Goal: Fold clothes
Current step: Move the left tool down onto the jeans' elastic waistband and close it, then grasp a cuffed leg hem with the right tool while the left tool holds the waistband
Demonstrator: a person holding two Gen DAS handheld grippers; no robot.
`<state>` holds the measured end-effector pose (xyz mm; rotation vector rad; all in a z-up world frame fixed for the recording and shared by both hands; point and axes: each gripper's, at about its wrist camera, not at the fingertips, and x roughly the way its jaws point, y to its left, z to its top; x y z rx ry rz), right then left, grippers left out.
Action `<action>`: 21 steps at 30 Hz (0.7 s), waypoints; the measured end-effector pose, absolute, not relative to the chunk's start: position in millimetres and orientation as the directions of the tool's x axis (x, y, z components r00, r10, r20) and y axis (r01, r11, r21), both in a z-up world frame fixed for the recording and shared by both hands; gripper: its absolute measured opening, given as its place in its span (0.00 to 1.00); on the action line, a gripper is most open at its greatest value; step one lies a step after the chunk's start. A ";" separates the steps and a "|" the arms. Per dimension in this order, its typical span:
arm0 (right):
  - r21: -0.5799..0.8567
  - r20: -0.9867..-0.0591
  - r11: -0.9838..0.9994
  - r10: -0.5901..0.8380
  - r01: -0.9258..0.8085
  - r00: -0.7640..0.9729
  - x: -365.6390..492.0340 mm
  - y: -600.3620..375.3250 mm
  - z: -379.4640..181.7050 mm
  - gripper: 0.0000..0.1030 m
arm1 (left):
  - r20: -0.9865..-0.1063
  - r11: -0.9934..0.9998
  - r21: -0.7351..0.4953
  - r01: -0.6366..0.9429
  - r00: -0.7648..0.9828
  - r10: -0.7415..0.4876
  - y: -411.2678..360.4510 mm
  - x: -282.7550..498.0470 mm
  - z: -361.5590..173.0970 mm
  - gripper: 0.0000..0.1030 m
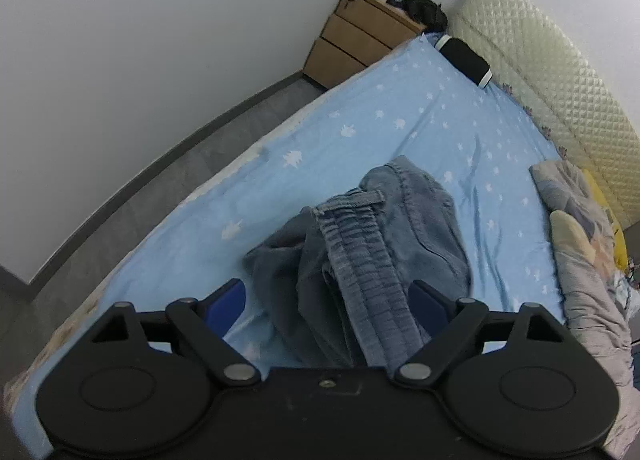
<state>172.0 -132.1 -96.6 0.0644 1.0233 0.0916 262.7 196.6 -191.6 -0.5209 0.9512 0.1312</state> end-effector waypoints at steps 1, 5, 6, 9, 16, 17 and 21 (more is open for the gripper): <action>0.088 -0.859 0.995 0.098 -0.044 0.503 176.7 -128.0 -98.2 0.94 | -0.802 0.867 -0.380 -0.323 0.582 -0.134 197.2 271.0 -198.7 0.84; 0.048 -0.886 0.997 0.067 -0.053 0.459 191.5 -112.3 -99.6 0.93 | -0.789 0.847 -0.444 -0.291 0.575 -0.217 197.5 300.1 -226.1 0.74; 0.040 -0.889 0.998 0.061 -0.055 0.454 194.5 -108.7 -98.3 0.93 | -0.785 0.839 -0.465 -0.281 0.569 -0.244 196.3 305.2 -231.3 0.65; 0.023 -0.885 0.998 0.047 -0.058 0.463 206.1 -102.2 -94.1 0.93 | -0.781 0.831 -0.494 -0.256 0.551 -0.294 190.5 322.0 -242.0 0.49; 0.056 -0.851 0.998 0.041 0.012 0.524 264.3 -112.4 -84.7 0.91 | -0.659 0.868 -0.494 0.048 0.631 -0.409 152.5 334.9 -202.7 0.51; 0.069 -0.845 0.997 0.048 0.019 0.533 275.3 -115.7 -82.6 0.88 | -0.648 0.861 -0.502 0.081 0.624 -0.437 145.7 337.2 -201.6 0.54; 0.110 -0.822 0.994 0.090 0.001 0.562 323.8 -116.4 -79.4 0.85 | -0.596 0.820 -0.534 0.204 0.597 -0.537 119.6 344.7 -200.2 0.54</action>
